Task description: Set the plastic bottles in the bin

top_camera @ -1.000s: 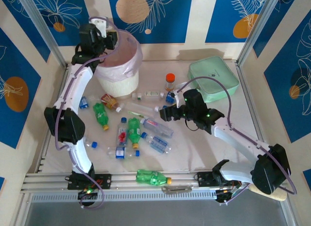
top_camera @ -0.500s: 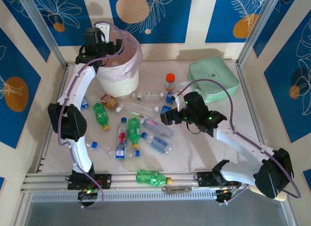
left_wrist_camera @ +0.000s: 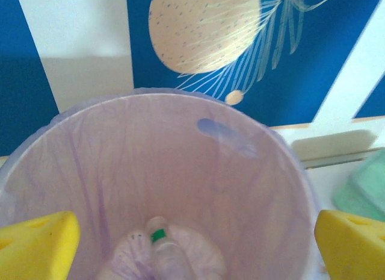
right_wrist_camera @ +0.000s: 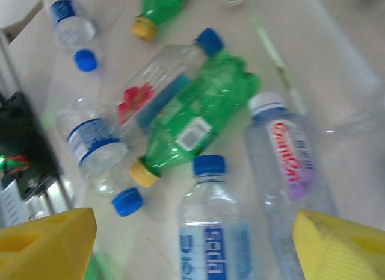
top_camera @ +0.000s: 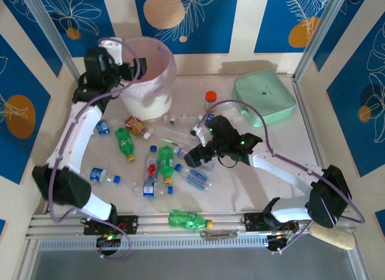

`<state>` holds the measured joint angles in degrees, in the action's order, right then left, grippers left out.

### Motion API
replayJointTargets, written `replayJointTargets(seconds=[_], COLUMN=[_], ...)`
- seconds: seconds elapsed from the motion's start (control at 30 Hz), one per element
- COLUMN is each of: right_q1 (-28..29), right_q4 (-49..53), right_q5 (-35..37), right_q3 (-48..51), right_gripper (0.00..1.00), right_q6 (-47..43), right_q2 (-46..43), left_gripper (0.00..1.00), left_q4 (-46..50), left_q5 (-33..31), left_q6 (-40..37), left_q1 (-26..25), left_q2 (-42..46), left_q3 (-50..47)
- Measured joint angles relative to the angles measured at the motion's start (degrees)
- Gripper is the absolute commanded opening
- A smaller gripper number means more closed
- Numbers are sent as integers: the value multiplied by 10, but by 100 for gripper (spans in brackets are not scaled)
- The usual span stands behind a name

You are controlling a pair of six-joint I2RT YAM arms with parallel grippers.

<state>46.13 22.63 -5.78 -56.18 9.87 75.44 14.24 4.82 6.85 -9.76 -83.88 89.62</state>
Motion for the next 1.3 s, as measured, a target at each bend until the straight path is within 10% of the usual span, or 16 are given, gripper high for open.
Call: replayJointTargets(seconds=[0.7, 1.3], right_q1=[278, 339], right_q4=[52, 51], right_q5=[48, 125], right_q3=[-31, 1], right_gripper=[90, 89], right_q6=[7, 11], right_q2=[124, 176], left_gripper=[100, 100], left_q4=[-83, -94], left_q5=[81, 60], left_q6=[179, 189], left_q1=[0, 3], left_q2=[240, 240], left_q3=[-362, -389])
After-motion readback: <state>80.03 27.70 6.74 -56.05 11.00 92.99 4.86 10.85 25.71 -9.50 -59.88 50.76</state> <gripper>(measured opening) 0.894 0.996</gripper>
